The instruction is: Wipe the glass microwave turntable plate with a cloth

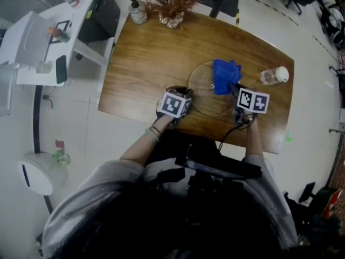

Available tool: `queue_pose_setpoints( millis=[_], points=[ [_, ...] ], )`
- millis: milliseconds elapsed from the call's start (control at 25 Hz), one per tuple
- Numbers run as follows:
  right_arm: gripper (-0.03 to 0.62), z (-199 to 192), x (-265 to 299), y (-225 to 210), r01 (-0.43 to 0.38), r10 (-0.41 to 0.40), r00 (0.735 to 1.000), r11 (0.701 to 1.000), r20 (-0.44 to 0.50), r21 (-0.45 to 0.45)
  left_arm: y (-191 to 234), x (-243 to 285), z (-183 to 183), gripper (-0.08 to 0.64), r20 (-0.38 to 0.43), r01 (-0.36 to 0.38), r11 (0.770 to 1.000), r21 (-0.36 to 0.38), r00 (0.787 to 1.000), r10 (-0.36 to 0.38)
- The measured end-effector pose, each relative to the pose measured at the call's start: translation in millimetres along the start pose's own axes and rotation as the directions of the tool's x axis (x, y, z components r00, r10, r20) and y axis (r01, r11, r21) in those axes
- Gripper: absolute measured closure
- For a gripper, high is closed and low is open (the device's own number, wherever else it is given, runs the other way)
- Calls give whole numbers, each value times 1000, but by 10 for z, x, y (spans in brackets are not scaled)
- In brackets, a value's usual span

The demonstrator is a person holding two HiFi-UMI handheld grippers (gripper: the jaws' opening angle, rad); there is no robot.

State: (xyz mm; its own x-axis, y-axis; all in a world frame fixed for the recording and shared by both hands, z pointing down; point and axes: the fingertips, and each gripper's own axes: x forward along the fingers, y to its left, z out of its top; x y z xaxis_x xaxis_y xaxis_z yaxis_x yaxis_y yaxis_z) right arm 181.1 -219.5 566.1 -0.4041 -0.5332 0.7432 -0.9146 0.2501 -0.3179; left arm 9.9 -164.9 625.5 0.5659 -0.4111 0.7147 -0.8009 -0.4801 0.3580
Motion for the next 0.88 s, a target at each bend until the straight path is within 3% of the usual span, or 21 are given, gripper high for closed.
queue_pose_setpoints(
  millis=[280, 520, 680, 880],
  points=[
    [509, 50, -150, -276, 68, -68, 998, 998, 19, 18, -18, -1, 16, 492, -2, 17, 1000, -11, 1000, -17],
    [511, 183, -122, 460, -40, 47, 996, 996, 81, -81, -13, -3, 16, 492, -1, 15, 1000, -9, 1000, -15],
    [512, 117, 38, 1029, -143, 153, 986, 979, 61, -142, -22, 7, 17, 492, 0, 14, 1000, -10, 1000, -14],
    [514, -113, 281, 1234, -145, 142, 989, 965, -27, -217, -26, -1, 20, 492, -2, 15, 1000, -10, 1000, -15]
  ],
)
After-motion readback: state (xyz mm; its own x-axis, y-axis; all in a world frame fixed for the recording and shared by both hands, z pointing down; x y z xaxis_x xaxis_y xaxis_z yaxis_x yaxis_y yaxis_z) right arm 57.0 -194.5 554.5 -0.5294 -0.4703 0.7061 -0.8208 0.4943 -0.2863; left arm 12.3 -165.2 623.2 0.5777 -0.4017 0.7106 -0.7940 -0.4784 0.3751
